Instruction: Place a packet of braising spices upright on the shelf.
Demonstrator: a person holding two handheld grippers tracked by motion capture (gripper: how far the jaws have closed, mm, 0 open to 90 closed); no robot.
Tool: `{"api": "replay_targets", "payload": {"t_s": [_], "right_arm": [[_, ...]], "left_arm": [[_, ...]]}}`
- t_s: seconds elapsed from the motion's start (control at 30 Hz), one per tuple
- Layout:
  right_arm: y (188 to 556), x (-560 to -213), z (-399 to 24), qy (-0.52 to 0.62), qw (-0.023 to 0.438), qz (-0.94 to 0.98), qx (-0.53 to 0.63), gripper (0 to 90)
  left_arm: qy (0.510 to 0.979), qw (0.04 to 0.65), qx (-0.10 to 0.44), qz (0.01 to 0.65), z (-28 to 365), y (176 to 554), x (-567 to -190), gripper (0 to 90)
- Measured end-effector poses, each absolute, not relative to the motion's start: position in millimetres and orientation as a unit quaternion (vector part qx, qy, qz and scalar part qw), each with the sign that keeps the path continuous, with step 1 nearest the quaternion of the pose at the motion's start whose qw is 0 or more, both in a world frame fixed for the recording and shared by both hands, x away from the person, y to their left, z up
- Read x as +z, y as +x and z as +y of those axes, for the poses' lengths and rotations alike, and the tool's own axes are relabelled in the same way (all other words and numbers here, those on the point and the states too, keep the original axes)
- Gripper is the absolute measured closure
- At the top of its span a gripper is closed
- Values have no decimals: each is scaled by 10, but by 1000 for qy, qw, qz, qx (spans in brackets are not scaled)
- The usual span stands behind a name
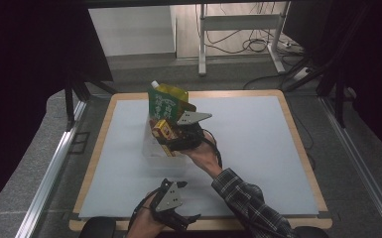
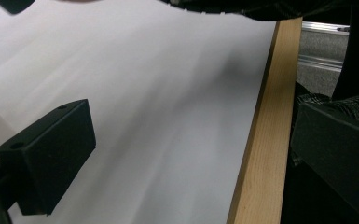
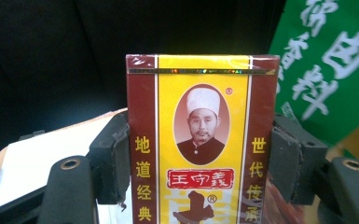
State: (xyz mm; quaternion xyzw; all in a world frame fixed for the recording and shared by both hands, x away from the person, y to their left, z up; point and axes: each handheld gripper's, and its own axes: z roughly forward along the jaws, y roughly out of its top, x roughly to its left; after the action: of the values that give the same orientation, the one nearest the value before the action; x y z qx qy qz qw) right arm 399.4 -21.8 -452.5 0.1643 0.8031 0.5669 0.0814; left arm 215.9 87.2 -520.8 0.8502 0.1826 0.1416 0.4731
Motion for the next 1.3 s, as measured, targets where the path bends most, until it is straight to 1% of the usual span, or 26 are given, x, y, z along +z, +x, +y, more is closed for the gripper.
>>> {"api": "replay_targets", "payload": {"t_s": [0.23,0.47,0.67,0.87,1.03,1.3], "right_arm": [[4002,-4618,-140,157,74,801,573,317],[4040,-4738,-205,167,57,795,580,317],[4007,-4800,-262,165,65,798,576,318],[4015,-4823,-336,182,52,800,569,320],[3941,-4887,-345,166,78,814,551,320],[3958,-4925,-430,185,64,811,552,323]], "left_arm": [[850,474,141,183,873,2159,-5209,0],[851,472,140,182,870,2160,-5210,0],[852,471,139,181,865,2158,-5213,0],[853,470,138,180,857,2157,-5218,0],[854,469,137,178,849,2154,-5220,0],[854,469,136,178,848,2156,-5223,0]]}}
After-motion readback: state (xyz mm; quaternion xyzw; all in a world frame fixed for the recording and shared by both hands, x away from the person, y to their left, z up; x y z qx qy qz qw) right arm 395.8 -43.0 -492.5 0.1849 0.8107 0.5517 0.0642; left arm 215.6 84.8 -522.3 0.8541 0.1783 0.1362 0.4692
